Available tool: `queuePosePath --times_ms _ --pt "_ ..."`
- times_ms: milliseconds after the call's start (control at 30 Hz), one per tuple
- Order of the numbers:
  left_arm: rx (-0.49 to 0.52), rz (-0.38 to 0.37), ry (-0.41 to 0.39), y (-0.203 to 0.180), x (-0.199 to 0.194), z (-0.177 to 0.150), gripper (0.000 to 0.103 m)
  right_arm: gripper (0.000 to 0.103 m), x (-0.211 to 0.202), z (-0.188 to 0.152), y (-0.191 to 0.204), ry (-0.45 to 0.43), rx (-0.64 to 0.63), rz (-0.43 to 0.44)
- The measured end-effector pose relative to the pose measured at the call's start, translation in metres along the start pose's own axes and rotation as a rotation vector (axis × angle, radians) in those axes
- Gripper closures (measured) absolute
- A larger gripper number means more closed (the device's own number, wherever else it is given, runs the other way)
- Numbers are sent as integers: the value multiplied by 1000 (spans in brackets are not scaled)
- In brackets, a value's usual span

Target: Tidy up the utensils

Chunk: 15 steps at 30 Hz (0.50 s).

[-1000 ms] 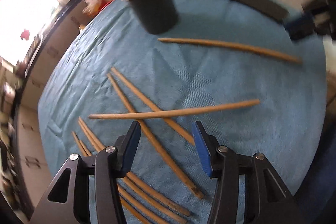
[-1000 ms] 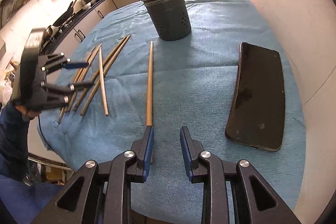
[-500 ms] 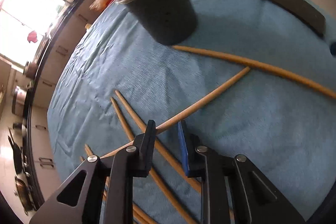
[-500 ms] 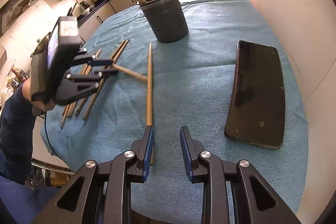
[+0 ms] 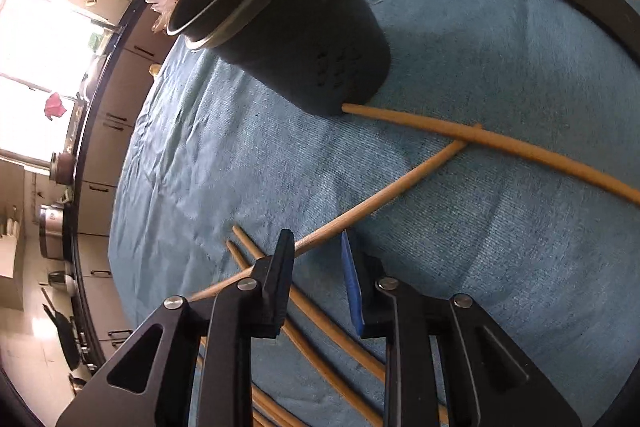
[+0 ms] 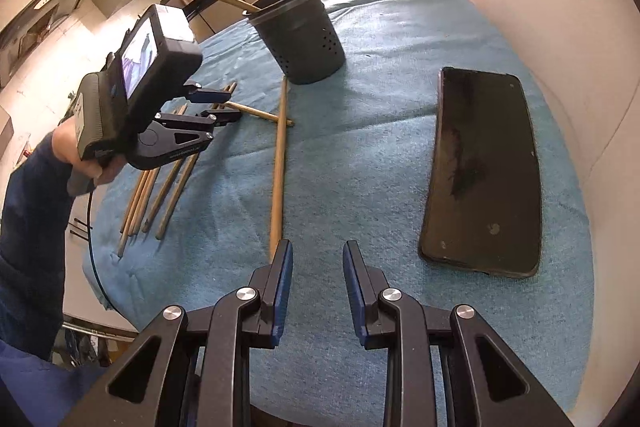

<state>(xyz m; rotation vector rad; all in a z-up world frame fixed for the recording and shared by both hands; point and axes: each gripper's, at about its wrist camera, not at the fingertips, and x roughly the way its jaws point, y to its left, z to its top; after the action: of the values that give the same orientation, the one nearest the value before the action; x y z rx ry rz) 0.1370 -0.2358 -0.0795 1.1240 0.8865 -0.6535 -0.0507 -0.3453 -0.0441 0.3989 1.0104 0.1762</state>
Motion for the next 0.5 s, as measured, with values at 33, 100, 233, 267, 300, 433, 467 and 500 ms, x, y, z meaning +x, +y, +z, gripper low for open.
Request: queuePosePath --times_ms 33,100,233,267,300,433,467,500 --pt "-13 18 2 2 3 0 102 75 0 0 -2 0 7 -4" --pt "-55 42 1 5 9 -5 103 75 -1 -1 -6 -6 21 -5" --pt "-168 -16 -60 12 -2 -25 103 75 -4 -1 -10 -19 30 -4" --pt "-181 -36 -74 13 -5 -30 103 75 -4 -1 -11 -18 31 -3" --pt "-193 -63 -93 16 -9 -39 103 75 -4 -1 -11 -17 29 -4" --pt "-345 -224 -94 46 -14 -53 103 75 -4 2 -12 -20 31 0" --pt "-392 -260 -100 56 -14 -55 103 75 -4 2 -11 -24 32 3" --pt "-469 -318 -80 68 -10 -55 98 75 -3 3 -11 -27 32 5"
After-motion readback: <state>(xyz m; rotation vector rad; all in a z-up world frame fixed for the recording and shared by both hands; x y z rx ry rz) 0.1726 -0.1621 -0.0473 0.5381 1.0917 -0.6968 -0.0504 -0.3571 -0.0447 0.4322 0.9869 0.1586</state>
